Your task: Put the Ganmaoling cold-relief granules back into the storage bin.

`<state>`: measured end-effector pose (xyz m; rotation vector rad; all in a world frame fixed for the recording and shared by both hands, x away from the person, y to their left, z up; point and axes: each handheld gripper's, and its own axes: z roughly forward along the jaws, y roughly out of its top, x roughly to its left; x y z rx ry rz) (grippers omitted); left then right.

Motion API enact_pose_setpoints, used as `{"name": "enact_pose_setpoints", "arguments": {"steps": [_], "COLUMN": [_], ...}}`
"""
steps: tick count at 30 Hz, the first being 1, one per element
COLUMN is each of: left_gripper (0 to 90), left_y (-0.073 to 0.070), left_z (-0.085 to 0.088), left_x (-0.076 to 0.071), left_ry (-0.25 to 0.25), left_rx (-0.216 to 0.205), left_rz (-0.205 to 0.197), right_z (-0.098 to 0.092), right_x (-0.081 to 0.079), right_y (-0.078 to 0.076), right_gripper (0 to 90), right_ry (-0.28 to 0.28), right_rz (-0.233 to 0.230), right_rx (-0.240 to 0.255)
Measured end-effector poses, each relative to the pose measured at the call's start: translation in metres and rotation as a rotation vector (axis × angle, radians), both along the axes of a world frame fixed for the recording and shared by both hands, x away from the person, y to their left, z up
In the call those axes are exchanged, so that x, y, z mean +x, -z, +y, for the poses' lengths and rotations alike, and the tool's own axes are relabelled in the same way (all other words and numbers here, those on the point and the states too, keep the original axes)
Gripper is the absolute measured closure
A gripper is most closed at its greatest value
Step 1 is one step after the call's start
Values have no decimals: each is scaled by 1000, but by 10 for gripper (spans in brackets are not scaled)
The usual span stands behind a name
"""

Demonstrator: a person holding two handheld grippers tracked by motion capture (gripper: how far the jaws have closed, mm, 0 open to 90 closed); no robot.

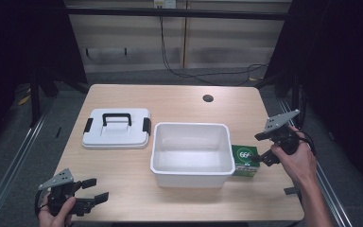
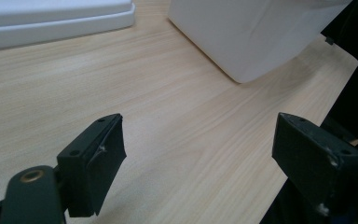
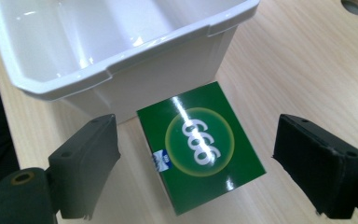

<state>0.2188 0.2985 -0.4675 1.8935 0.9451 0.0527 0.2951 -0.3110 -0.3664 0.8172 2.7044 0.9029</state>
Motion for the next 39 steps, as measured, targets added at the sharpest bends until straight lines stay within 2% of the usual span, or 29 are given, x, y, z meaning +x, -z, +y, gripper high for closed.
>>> {"name": "enact_pose_setpoints", "arguments": {"steps": [5, 8, 12, 15, 22, 28, 31, 33, 39], "left_gripper": [170, 170, 170, 170, 170, 170, 170, 170, 170], "left_y": [0, 0, 0, 0, 1, 1, 1, 1, 1], "left_z": [0, 0, 0, -1, -1, -1, -1, -1, -2], "left_x": [0, 0, 0, 0, 0, 1, 1, 1, 1], "left_ry": [3, 3, -2, -2, 2, 2, 13, 15, 13], "left_rx": [2, 0, 5, 4, 5, 7, 8, 11, 9], "left_rz": [1, 0, 2, 2, 3, 4, 7, 7, 7], "right_z": [2, 5, 11, 16, 23, 27, 30, 32, 35], "right_x": [8, 15, 20, 23, 29, 34, 37, 40, 43], "right_y": [6, 15, 20, 21, 31, 35, 37, 38, 41], "right_gripper": [119, 95, 86, 85, 83, 81, 81, 81, 81], "right_ry": [5, -21, -76, -111, -153, -196, -201, -226, -272], "right_rz": [-13, 12, 72, 90, 113, 142, 174, 180, 202], "right_rx": [0, -53, -102, -141, -206, -229, -266, -298, -309]}}
